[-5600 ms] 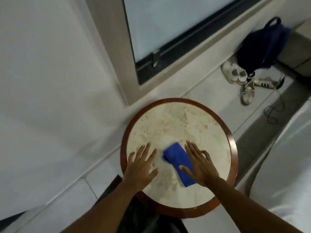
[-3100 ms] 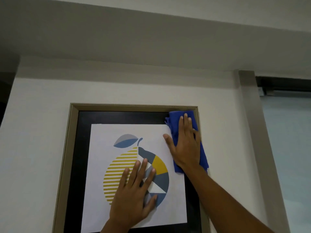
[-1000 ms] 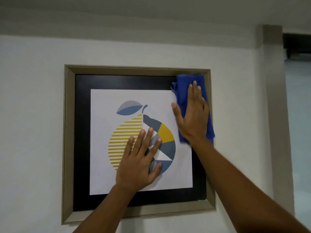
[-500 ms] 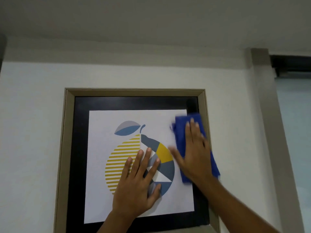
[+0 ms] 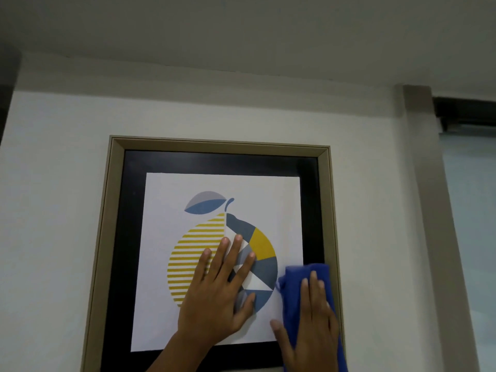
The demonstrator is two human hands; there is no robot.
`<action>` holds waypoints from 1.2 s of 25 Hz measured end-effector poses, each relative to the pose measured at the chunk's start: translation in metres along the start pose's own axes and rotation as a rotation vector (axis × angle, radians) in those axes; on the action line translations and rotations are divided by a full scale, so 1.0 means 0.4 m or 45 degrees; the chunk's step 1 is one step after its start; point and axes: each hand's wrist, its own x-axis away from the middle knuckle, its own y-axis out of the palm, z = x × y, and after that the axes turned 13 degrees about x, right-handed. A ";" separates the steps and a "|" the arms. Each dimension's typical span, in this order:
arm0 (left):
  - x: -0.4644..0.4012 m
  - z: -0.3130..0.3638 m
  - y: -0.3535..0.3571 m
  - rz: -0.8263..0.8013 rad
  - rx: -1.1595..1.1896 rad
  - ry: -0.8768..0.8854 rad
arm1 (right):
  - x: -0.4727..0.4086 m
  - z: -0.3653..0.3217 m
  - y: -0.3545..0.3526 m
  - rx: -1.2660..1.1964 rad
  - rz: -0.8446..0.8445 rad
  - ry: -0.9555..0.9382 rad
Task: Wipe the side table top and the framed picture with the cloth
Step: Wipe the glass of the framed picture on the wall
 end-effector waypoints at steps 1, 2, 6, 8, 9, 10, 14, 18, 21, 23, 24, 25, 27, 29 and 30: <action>-0.003 -0.001 0.002 0.009 -0.014 0.006 | -0.044 -0.001 -0.009 -0.004 0.024 -0.032; -0.002 -0.004 0.006 0.021 -0.021 0.019 | -0.110 -0.006 -0.027 -0.015 0.039 -0.055; 0.004 -0.003 0.003 0.033 -0.004 0.035 | -0.476 -0.060 -0.112 -0.098 0.143 -0.022; 0.003 -0.002 -0.006 0.047 0.005 0.046 | -0.542 -0.080 -0.116 -0.058 0.199 0.022; 0.002 -0.003 -0.007 0.056 -0.006 0.050 | -0.531 -0.081 -0.105 -0.062 0.236 0.027; 0.001 -0.001 -0.007 0.048 -0.023 0.048 | -0.497 -0.070 -0.087 -0.068 0.252 0.029; -0.006 0.002 -0.008 0.021 -0.022 0.042 | -0.149 -0.037 -0.014 -0.086 0.122 0.056; -0.009 0.006 -0.009 0.017 -0.041 0.038 | 0.012 -0.012 0.002 -0.107 0.042 0.086; -0.006 0.001 -0.001 0.053 -0.037 0.051 | -0.205 -0.023 -0.050 -0.092 0.070 -0.004; -0.003 0.000 0.009 0.056 -0.035 0.053 | -0.388 -0.046 -0.095 -0.083 0.108 -0.014; -0.002 -0.001 0.010 0.052 -0.037 0.055 | -0.456 -0.058 -0.110 -0.077 0.127 0.004; -0.002 -0.003 0.009 0.049 -0.030 0.060 | -0.496 -0.069 -0.116 -0.076 0.146 0.016; -0.001 -0.011 0.011 0.074 -0.039 0.058 | -0.492 -0.078 -0.103 -0.083 0.192 0.008; 0.003 -0.007 0.013 0.069 -0.056 0.057 | -0.377 -0.056 -0.060 -0.112 0.198 0.020; 0.004 -0.003 0.011 0.070 -0.045 0.061 | -0.279 -0.045 -0.037 -0.123 0.161 0.037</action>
